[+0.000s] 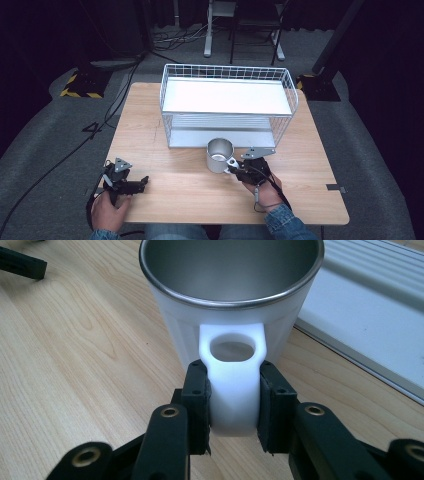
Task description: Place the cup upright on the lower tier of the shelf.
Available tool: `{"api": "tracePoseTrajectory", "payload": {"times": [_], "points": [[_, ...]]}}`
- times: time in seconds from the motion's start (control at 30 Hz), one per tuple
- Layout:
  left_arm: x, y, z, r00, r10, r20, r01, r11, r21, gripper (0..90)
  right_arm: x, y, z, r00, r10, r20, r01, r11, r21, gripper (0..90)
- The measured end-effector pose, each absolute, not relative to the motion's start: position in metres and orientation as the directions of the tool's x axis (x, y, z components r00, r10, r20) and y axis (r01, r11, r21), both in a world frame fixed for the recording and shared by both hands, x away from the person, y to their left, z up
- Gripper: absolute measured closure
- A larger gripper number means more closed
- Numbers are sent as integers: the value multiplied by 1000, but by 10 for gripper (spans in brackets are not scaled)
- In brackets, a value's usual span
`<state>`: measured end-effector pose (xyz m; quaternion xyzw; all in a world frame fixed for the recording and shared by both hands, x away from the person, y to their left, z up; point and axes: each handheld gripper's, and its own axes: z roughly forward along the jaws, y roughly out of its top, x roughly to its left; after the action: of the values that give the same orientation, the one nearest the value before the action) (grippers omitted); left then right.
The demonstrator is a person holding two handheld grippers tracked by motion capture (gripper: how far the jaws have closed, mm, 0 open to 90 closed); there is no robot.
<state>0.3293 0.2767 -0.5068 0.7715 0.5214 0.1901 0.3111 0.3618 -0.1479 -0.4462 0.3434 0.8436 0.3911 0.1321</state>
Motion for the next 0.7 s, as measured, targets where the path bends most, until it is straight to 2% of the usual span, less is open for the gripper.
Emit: {"api": "tracePoseTrajectory", "payload": {"times": [0.37, 0.7], "points": [[329, 277, -507, 385, 923, -32, 686, -263, 679, 48, 360, -144, -444, -725, 688, 30, 481, 474, 738, 710], [329, 277, -507, 384, 923, -31, 686, -263, 678, 48, 354, -143, -441, -720, 694, 1, 428, 443, 788, 714]]}}
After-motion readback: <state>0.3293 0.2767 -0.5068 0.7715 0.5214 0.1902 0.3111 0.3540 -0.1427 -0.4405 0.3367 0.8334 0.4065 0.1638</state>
